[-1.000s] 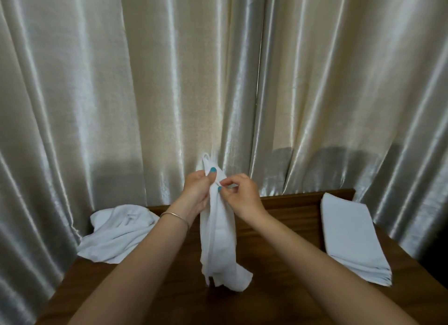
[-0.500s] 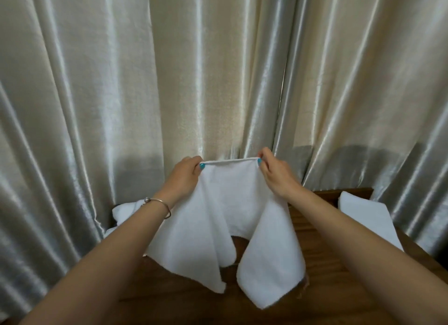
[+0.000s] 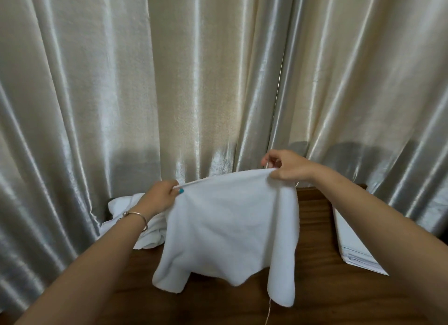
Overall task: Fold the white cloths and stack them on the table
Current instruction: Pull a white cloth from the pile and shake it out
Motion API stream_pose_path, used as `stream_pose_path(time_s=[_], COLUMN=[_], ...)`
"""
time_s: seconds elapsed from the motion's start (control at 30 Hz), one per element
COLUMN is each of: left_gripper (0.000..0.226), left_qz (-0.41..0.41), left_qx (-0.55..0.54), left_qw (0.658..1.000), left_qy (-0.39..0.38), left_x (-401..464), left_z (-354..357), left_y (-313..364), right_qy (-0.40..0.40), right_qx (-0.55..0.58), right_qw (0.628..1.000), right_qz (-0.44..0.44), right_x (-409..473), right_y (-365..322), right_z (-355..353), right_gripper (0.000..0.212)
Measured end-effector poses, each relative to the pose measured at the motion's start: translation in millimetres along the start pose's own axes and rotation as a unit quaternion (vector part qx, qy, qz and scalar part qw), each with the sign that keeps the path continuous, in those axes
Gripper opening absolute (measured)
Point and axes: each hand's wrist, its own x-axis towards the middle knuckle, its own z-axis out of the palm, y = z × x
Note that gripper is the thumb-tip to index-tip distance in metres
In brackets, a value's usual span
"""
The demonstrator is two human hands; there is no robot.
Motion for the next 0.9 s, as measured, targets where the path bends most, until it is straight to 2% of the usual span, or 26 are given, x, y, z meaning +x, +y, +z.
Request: stream_pose_path(time_s=[0.07,0.2,0.3,0.4,0.5,0.6,0.73,0.9], left_gripper=[0.031,0.036,0.033,0.023,0.024,0.036,0.041,0.045], left_qz=[0.013,0.068,0.095,0.096,0.090,0.073,0.095,0.075], left_qx=[-0.023,-0.016,-0.031,-0.090,-0.124,-0.167,-0.163,-0.237], left_qw=[0.998,0.990,0.988,0.988,0.987,0.983,0.982,0.955], left_qy=[0.053,0.120,0.120,0.085,0.052,0.011,-0.029,-0.165], left_x=[2,6,7,7,4,-2,-13,-2], left_z=[-7,-22,-36,-48,-58,-74,-102,-119], left_y=[-1,2,0,-1,6,21,43,43], right_qy=[0.008,0.083,0.109,0.099,0.110,0.109,0.074,0.027], right_qx=[-0.076,-0.073,-0.081,0.022,0.111,0.140,0.190,0.258], right_qw=[0.996,0.991,0.987,0.993,0.987,0.984,0.979,0.965], right_qz=[0.041,0.078,0.081,0.062,0.035,0.029,0.025,0.041], right_x=[2,-1,-9,-13,-17,-25,-41,-41], right_y=[13,31,39,43,39,33,25,43], right_z=[-4,-6,-10,-17,-31,-50,-76,-88], right_gripper=[0.012,0.027,0.033,0.033,0.030,0.024,0.029,0.023])
